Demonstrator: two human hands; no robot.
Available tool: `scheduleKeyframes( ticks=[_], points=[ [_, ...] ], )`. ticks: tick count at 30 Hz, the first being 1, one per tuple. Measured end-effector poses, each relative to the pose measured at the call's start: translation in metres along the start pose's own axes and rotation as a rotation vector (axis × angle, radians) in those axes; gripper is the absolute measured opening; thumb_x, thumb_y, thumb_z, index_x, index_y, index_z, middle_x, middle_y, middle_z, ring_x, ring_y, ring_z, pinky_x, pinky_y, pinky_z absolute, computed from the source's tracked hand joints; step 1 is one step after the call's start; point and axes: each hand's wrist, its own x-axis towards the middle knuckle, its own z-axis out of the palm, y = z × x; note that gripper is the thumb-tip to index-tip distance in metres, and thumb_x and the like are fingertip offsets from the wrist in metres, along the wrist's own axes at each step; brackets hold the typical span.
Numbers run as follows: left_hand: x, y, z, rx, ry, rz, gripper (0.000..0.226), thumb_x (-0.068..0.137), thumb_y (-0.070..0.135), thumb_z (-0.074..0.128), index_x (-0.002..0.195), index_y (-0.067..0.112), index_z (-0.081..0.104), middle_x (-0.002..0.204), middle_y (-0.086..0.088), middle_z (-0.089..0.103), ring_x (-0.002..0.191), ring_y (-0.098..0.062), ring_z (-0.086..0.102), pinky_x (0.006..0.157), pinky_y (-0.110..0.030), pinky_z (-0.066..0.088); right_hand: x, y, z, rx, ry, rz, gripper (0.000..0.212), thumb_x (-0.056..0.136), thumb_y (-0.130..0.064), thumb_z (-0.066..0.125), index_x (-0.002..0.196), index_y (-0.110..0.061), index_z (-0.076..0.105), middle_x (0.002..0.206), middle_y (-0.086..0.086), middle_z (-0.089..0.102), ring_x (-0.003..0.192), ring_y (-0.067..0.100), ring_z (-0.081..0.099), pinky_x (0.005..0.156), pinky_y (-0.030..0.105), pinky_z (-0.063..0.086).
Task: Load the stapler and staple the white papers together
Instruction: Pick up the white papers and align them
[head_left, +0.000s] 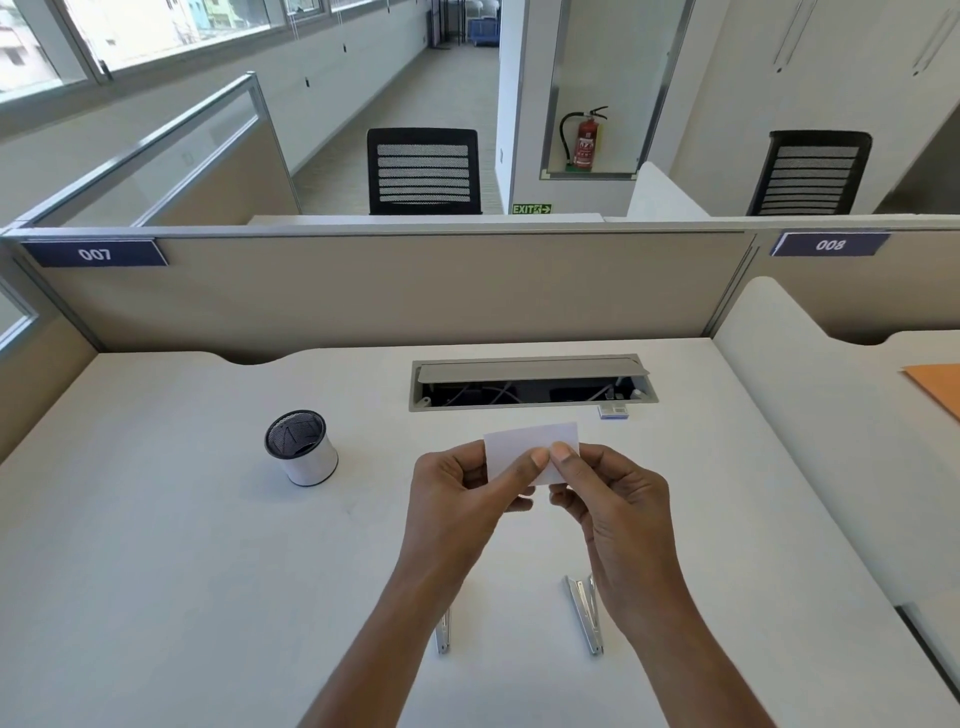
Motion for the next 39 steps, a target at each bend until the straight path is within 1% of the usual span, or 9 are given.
scheduleKeyframes(
  ticks=[8,12,16,21,26,30,34,36,39],
  points=[
    [-0.002,-0.004,-0.003,-0.009,0.011,0.016,0.013,0.092,0.015,0.072,0.101,0.01,0.081,0.086,-0.006,0.081,0.076,-0.019,0.076,0.072,-0.034,0.064,-0.002,0.003,-0.002,0.022,0.055,0.014,0.016,0.091,-0.011,0.07,0.081,-0.016,0.082,0.082,0.007,0.076,0.074,0.018,0.064,0.076,0.036,0.054],
    [-0.003,-0.007,-0.004,0.03,0.003,0.048,0.013,0.093,0.016,0.072,0.102,0.012,0.08,0.087,-0.005,0.081,0.078,-0.023,0.077,0.073,-0.035,0.064,-0.003,0.006,-0.003,-0.086,0.016,-0.023,0.01,0.09,-0.014,0.072,0.086,-0.013,0.081,0.083,0.01,0.077,0.073,0.021,0.065,0.074,0.036,0.055],
    [-0.005,-0.008,-0.004,0.064,-0.008,0.081,0.01,0.093,0.019,0.073,0.097,0.017,0.082,0.086,-0.004,0.081,0.078,-0.026,0.077,0.075,-0.039,0.065,-0.003,0.008,-0.002,-0.168,0.012,-0.062,0.009,0.09,-0.015,0.072,0.093,-0.014,0.081,0.085,0.006,0.079,0.077,0.02,0.071,0.071,0.032,0.058],
    [-0.006,-0.012,-0.006,0.084,-0.003,0.097,0.011,0.092,0.019,0.074,0.096,0.014,0.082,0.084,-0.006,0.081,0.077,-0.03,0.076,0.075,-0.043,0.065,-0.003,0.011,-0.004,-0.161,0.024,-0.049,0.014,0.093,-0.017,0.07,0.089,-0.01,0.081,0.083,0.008,0.078,0.073,0.019,0.068,0.071,0.034,0.058],
    [-0.004,-0.017,-0.01,0.086,-0.004,0.093,0.014,0.093,0.021,0.073,0.1,0.012,0.082,0.086,-0.006,0.081,0.078,-0.029,0.076,0.077,-0.047,0.064,-0.002,0.014,-0.007,-0.129,-0.013,-0.019,0.016,0.095,-0.017,0.067,0.086,-0.01,0.079,0.08,0.009,0.074,0.07,0.017,0.064,0.072,0.034,0.056],
    [-0.003,-0.019,-0.016,0.062,0.016,0.089,0.012,0.091,0.02,0.074,0.098,0.014,0.082,0.086,-0.004,0.081,0.074,-0.022,0.075,0.074,-0.042,0.064,0.0,0.017,-0.006,-0.09,-0.02,0.006,0.013,0.094,-0.012,0.067,0.091,-0.009,0.079,0.082,0.011,0.074,0.069,0.017,0.062,0.074,0.036,0.055],
    [0.0,-0.021,-0.023,0.063,-0.013,0.1,0.018,0.086,0.026,0.077,0.102,0.018,0.081,0.088,-0.005,0.081,0.079,-0.03,0.074,0.073,-0.038,0.064,0.004,0.021,0.0,-0.098,-0.052,0.012,0.013,0.094,-0.011,0.068,0.09,-0.009,0.08,0.079,0.012,0.073,0.069,0.018,0.061,0.073,0.035,0.054],
    [0.002,-0.023,-0.028,0.059,0.001,0.101,0.015,0.087,0.023,0.078,0.101,0.017,0.081,0.087,-0.006,0.08,0.079,-0.03,0.074,0.071,-0.036,0.064,0.006,0.024,0.004,-0.101,-0.067,0.013,0.013,0.094,-0.011,0.068,0.09,-0.009,0.08,0.077,0.011,0.072,0.069,0.018,0.06,0.072,0.034,0.053],
    [0.006,-0.027,-0.038,0.029,0.036,0.099,0.012,0.09,0.015,0.076,0.101,0.013,0.08,0.087,-0.008,0.079,0.075,-0.021,0.072,0.068,-0.031,0.061,0.011,0.028,0.007,-0.123,-0.053,0.004,0.011,0.093,-0.012,0.069,0.091,-0.012,0.08,0.077,0.006,0.072,0.069,0.017,0.059,0.069,0.032,0.052]
  ],
)
